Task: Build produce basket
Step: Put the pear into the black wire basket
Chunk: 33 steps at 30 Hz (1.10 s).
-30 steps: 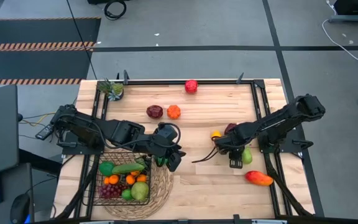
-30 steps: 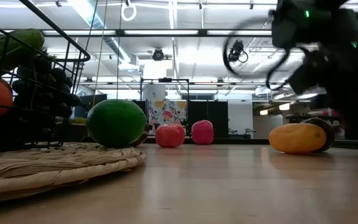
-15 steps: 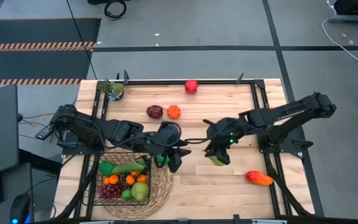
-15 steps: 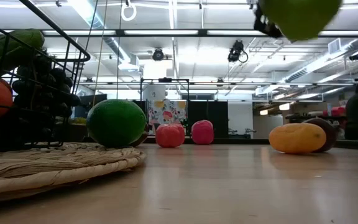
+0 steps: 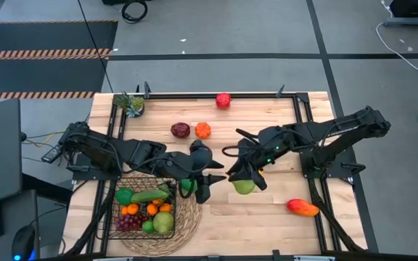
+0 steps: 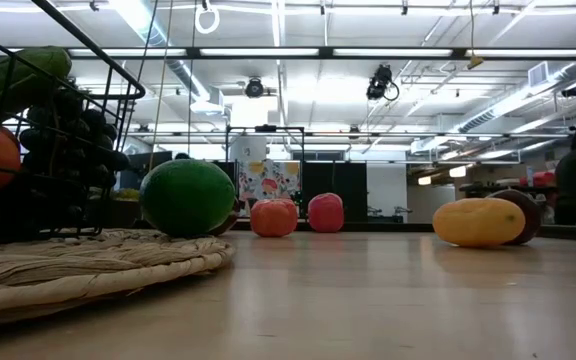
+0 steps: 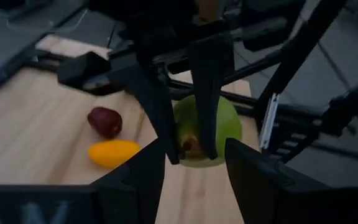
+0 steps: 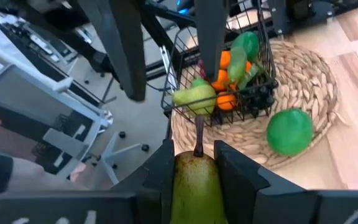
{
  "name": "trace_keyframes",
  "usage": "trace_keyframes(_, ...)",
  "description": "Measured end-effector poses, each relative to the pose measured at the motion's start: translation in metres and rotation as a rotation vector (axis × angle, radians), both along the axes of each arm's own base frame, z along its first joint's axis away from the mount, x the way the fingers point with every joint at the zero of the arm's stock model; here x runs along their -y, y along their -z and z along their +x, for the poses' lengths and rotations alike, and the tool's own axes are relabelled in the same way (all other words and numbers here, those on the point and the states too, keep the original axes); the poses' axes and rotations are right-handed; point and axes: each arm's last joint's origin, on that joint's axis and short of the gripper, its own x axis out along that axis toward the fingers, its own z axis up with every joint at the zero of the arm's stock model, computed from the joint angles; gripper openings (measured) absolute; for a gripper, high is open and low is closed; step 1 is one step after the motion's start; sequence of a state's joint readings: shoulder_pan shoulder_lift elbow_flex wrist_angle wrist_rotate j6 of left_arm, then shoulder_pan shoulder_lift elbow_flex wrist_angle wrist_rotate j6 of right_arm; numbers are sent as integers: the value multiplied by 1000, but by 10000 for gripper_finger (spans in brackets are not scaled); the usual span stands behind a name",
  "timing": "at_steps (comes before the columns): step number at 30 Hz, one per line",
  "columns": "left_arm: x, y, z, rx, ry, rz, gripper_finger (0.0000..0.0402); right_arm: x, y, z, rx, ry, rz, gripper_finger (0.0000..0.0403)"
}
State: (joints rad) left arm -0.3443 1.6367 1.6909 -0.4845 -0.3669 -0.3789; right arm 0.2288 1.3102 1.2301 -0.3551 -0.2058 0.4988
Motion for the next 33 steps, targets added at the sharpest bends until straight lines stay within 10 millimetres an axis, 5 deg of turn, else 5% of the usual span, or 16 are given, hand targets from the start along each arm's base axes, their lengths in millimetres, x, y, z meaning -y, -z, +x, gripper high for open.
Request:
trace_keyframes(12, 3, 1, 0, -16, 109, 238, 173, -2, -5, 1, 47, -49, 29, 104)
trace_keyframes(33, 7, 5, 11, 28, 118, 283, 172, -2, -8, 2, 66, -83, 78, 103)
